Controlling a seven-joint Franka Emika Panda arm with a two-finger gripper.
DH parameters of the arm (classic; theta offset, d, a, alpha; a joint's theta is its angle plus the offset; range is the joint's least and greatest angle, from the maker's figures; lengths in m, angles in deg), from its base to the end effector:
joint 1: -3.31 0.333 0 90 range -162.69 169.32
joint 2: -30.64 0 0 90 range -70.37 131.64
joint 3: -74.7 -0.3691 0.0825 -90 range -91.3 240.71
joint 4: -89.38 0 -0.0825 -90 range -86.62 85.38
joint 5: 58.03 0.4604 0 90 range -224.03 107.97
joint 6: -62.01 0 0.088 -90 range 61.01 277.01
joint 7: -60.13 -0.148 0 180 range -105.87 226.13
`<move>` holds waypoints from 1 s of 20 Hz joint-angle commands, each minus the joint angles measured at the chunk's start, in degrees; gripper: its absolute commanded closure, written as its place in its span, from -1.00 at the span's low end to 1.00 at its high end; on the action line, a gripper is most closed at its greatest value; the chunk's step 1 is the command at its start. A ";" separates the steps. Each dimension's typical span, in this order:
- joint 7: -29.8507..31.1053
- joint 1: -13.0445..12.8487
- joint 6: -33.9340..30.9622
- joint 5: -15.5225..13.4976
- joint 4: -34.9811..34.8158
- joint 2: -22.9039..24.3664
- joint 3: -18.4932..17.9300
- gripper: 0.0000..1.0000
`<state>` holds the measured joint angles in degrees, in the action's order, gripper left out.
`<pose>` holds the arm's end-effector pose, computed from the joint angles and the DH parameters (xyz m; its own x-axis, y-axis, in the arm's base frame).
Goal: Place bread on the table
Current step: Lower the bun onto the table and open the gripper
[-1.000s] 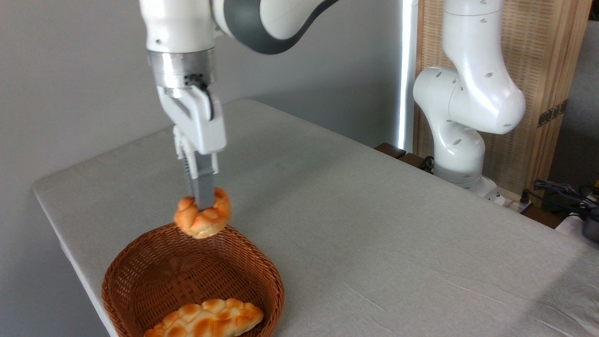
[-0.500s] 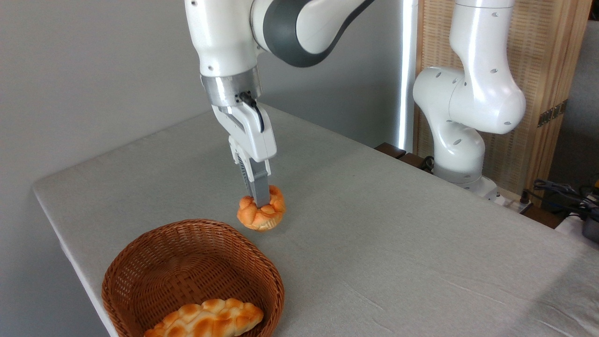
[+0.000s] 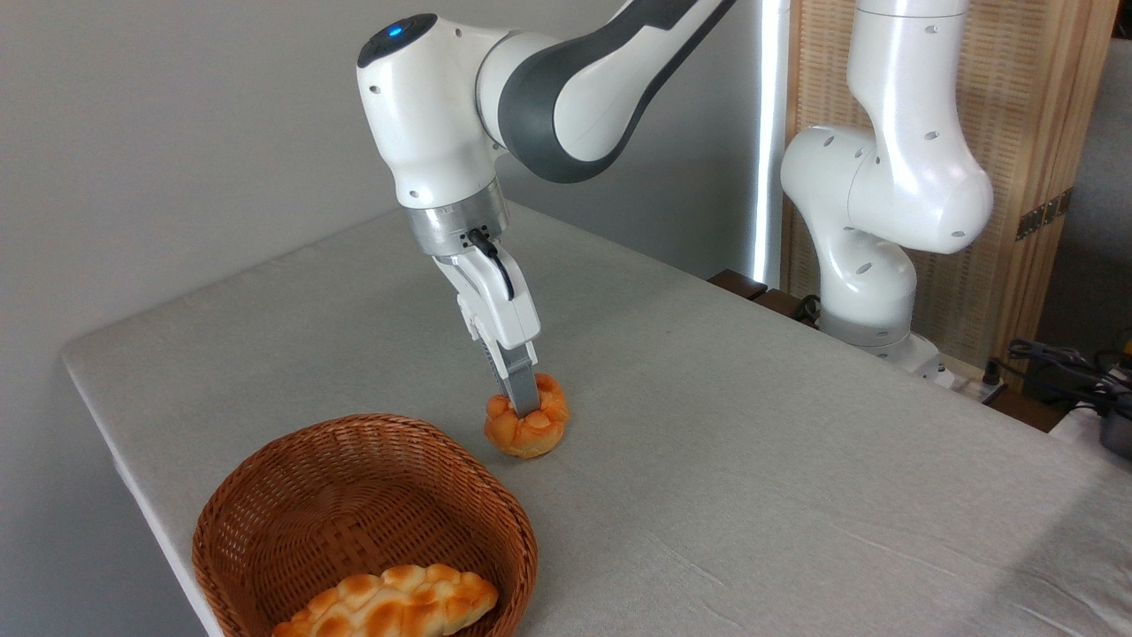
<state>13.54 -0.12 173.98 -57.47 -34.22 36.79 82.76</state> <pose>0.5514 -0.1118 0.4135 0.5228 -0.8484 -0.0836 -0.8477 -0.5277 0.0539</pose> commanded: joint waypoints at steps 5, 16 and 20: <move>-0.52 -0.61 0.45 -0.56 -0.32 0.26 -0.06 -1.00; 0.53 -0.34 -7.01 -0.65 6.60 0.43 -1.02 -1.00; 2.02 -0.08 -8.78 -1.00 12.67 0.08 -3.13 -1.00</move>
<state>13.78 -0.20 167.95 -57.54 -26.52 37.36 81.36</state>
